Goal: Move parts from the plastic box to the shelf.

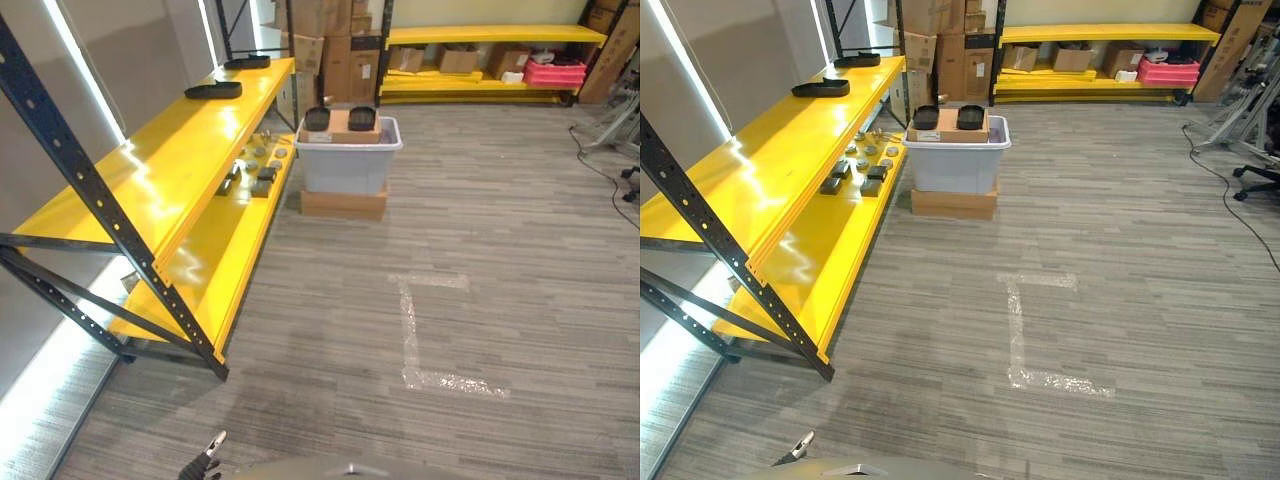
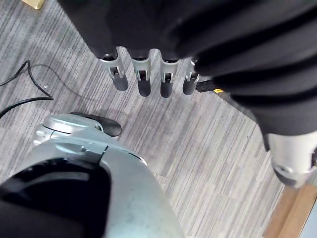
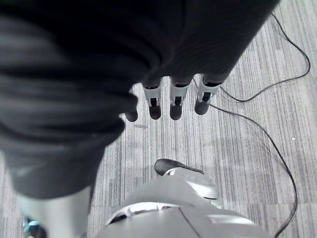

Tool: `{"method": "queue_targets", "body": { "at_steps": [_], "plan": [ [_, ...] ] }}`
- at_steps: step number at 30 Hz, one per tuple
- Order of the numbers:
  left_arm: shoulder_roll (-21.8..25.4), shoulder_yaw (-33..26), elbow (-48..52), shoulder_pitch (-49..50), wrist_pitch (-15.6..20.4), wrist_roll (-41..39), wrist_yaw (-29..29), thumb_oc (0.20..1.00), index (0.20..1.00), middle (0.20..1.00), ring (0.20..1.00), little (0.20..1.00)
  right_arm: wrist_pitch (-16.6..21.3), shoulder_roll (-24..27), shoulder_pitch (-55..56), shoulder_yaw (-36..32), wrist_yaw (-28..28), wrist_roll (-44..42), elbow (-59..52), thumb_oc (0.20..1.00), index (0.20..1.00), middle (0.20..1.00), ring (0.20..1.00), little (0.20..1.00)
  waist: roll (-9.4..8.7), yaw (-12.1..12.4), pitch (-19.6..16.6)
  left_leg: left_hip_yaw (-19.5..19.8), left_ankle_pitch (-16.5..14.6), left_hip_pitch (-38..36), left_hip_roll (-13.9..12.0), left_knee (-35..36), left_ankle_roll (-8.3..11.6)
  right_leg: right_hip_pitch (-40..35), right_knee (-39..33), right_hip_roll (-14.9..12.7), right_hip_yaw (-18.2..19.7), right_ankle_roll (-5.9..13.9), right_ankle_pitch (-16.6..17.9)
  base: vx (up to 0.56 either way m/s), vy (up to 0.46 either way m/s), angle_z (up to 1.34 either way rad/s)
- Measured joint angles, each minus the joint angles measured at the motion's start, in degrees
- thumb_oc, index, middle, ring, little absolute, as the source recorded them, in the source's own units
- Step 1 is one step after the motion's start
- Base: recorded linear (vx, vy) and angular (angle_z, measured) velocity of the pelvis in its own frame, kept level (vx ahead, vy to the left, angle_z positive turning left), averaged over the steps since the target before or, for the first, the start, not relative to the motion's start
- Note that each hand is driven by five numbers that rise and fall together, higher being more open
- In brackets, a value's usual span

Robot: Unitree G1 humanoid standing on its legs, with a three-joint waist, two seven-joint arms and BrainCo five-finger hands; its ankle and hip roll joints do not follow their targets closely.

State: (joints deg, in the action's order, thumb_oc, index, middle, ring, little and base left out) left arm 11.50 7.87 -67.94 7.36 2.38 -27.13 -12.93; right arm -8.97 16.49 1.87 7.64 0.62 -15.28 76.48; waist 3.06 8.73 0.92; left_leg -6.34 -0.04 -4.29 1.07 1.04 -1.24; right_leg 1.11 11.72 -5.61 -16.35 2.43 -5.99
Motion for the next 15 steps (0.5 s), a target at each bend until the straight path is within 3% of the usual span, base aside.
{"method": "queue_targets", "body": {
  "at_steps": [7,15],
  "plan": [
    [0.25,1.26,0.34,-0.03,0.11,0.47,0.44,1.000,1.000,1.000,1.000,1.000,0.07,0.00,-0.02,0.02,0.04,0.02,0.05,1.000,1.000,1.000,1.000,1.000,-0.02,0.02,-0.04,0.02,-0.34,0.05,0.00,0.09,0.46,0.14,0.42,-0.06,0.03,-0.07,-0.18,0.00,0.000,0.00],
    [0.23,0.93,-0.82,-0.03,-2.48,2.63,7.49,1.000,1.000,1.000,1.000,1.000,0.26,-0.06,-0.37,0.04,0.04,0.01,0.97,1.000,1.000,1.000,1.000,1.000,-0.22,0.09,-0.30,0.11,-0.28,0.02,-0.01,0.08,0.37,0.11,0.61,-0.07,0.02,-0.05,-0.30,0.00,0.000,0.00]
  ]
}}
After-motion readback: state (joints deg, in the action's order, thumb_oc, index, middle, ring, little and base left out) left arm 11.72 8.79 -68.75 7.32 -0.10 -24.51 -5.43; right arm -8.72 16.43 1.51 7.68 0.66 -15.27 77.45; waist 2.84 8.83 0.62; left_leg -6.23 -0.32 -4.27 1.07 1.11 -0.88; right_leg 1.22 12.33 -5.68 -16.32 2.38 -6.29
